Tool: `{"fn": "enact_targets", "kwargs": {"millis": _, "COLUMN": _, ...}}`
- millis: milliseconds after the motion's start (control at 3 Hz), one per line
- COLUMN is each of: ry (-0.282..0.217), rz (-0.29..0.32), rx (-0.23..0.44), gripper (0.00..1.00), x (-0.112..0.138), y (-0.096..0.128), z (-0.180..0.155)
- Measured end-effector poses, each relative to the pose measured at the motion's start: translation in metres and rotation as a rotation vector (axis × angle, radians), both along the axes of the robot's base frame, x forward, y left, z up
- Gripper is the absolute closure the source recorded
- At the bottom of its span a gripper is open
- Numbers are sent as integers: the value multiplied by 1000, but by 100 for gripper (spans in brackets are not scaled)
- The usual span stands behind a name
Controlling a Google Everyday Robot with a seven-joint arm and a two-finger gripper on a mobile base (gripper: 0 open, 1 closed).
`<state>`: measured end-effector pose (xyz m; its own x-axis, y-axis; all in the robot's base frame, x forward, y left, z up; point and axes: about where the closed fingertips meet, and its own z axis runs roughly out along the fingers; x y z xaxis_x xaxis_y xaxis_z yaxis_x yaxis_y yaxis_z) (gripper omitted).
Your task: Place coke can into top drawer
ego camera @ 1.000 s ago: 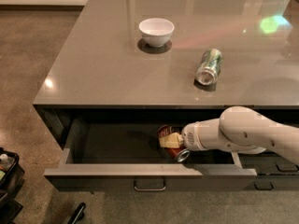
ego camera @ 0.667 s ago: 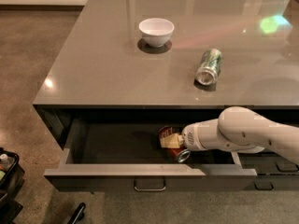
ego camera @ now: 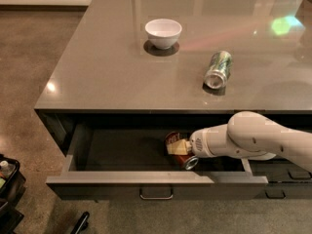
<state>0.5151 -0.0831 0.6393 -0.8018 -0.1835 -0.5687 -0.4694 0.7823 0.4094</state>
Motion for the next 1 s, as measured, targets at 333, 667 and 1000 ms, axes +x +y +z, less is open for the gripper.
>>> {"fn": "enact_targets", "kwargs": {"millis": 333, "ry": 0, "rz": 0, "rx": 0, "gripper": 34, "x": 0, "y": 0, "z": 0}}
{"fn": "enact_targets", "kwargs": {"millis": 667, "ry": 0, "rz": 0, "rx": 0, "gripper": 11, "x": 0, "y": 0, "z": 0}}
{"fn": "enact_targets", "kwargs": {"millis": 1000, "ry": 0, "rz": 0, "rx": 0, "gripper": 0, "x": 0, "y": 0, "z": 0}}
